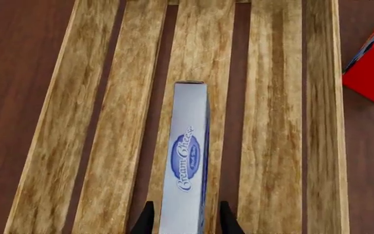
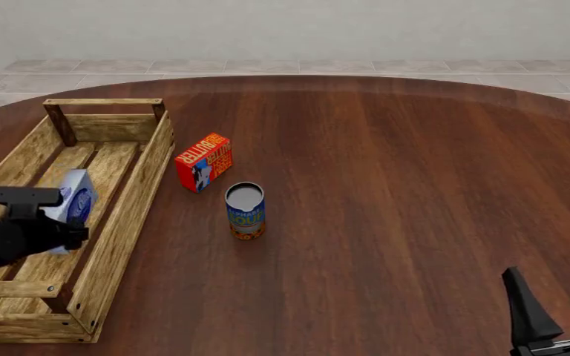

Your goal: Pick up the cream cheese and put it in the tray.

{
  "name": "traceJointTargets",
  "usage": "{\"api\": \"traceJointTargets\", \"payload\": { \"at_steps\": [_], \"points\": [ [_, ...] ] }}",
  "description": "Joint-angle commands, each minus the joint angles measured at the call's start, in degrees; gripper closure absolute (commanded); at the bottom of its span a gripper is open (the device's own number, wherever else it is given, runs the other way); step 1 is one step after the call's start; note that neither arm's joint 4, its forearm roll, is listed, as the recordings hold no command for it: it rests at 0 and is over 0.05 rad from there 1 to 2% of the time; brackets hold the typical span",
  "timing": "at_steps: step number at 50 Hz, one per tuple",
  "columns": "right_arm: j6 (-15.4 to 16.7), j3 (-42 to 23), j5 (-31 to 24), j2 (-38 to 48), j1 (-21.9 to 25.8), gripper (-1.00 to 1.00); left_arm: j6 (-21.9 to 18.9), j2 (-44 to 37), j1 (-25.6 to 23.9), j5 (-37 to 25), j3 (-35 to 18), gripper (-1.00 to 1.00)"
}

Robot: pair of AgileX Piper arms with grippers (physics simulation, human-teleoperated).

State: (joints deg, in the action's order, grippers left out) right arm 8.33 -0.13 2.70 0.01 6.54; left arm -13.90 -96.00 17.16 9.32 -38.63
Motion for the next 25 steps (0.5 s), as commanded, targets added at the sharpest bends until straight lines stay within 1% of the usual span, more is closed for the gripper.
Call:
{"api": "traceJointTargets", "payload": {
  "at_steps": [1, 17, 20, 23, 25],
  "points": [
    [0.0, 0.0, 0.0, 0.0, 0.1, -1.0, -0.6, 1.7, -0.1, -0.7, 0.1, -1.0],
    [0.0, 0.0, -0.1, 0.0, 0.2, -1.0, -1.6, 8.2, -2.1, -4.2, 0.8, -1.0],
    [0.1, 0.1, -0.1, 0.0, 0.2, -1.0, -1.4, 8.4, -2.2, -4.9, -0.2, -1.0],
    [0.0, -0.1, -0.2, 0.0, 0.2, -1.0, -1.8, 9.4, -2.3, -5.5, -0.7, -1.0],
    [0.0, -0.1, -0.2, 0.0, 0.2, -1.0, -3.6, 10.0, -2.0, -5.9, -0.9, -1.0]
  ]
}}
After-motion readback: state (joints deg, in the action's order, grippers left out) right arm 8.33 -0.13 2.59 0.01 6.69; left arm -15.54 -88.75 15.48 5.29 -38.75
